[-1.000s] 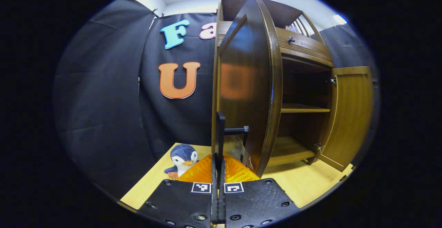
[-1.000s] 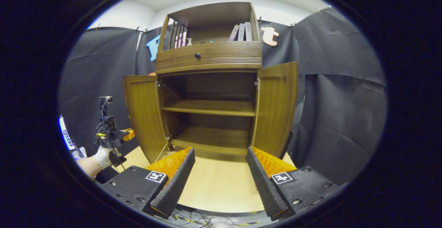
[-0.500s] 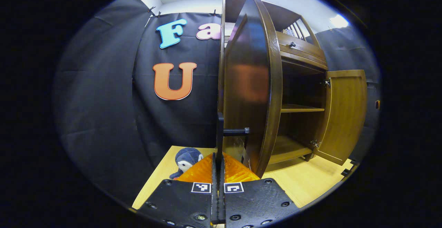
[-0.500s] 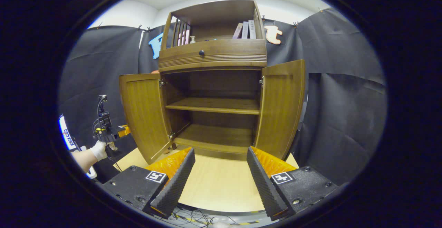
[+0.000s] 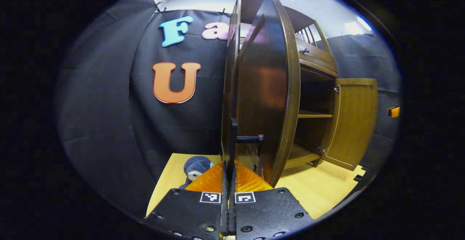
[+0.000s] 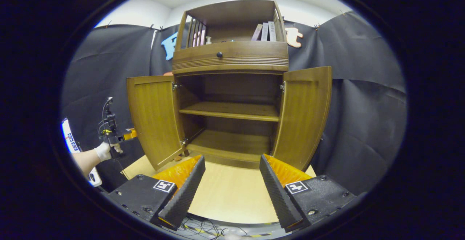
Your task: Open the right door of the double-door shoe cabinet with the right hand, and open the left door with the left hand.
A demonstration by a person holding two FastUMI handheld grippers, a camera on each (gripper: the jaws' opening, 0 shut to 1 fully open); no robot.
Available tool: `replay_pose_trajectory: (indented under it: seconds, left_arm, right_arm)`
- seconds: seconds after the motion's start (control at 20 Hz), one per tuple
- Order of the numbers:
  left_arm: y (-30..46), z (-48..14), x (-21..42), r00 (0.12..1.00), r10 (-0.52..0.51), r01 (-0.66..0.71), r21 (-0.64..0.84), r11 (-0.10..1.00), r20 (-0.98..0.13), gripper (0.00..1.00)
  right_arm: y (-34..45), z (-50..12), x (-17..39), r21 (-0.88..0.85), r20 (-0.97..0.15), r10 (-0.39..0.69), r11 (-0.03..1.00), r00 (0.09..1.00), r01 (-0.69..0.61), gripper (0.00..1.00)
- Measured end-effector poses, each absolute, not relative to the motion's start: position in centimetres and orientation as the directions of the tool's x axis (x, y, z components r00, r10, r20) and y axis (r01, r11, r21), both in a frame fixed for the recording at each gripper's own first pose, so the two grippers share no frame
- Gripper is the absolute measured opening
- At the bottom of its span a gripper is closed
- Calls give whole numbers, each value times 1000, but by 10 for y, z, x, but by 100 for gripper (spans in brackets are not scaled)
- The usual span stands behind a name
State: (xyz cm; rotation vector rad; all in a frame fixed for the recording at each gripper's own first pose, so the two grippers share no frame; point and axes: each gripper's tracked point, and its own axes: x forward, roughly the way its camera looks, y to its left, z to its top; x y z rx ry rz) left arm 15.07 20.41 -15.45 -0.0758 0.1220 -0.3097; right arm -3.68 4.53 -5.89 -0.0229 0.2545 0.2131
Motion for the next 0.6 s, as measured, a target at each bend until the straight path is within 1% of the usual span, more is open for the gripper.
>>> replay_pose_trajectory:
  seconds: [0.05,0.1,0.15,0.2,0.25,0.3,0.35,0.4,0.55,0.6]
  left_arm:
    - [205,-153,152,942,-317,308,-90,947,-114,1]
    - [208,-154,152,942,-313,305,-84,949,-122,3]
    - [208,-155,151,940,-315,306,-86,948,-127,6]
    - [208,-155,149,939,-316,307,-84,948,-135,13]
    - [213,-153,146,945,-299,292,-74,954,-135,13]
    - [214,-152,143,945,-299,291,-77,954,-132,27]
    - [217,-149,138,950,-284,276,-79,958,-127,12]
    - [225,-145,130,956,-268,260,-79,962,-117,19]
    - [238,-127,111,977,-190,185,-63,981,-99,67]
    - [239,-119,106,981,-169,164,-55,985,-92,84]
  right_arm:
    - [46,-59,-36,0,-252,205,977,946,-212,96]
    - [46,-59,-37,-5,-254,204,977,945,-212,96]
    - [46,-60,-36,-7,-255,202,978,946,-210,96]
    - [46,-61,-36,-6,-257,202,978,945,-211,96]
    - [46,-61,-36,-5,-256,202,978,945,-210,96]
    - [46,-62,-36,-4,-256,201,978,946,-209,96]
    - [47,-62,-36,-2,-255,203,978,945,-210,96]
    - [48,-61,-36,-1,-254,205,977,945,-212,96]
    - [52,-63,-33,7,-251,217,975,943,-223,96]
    - [54,-63,-33,10,-249,221,974,943,-226,100]
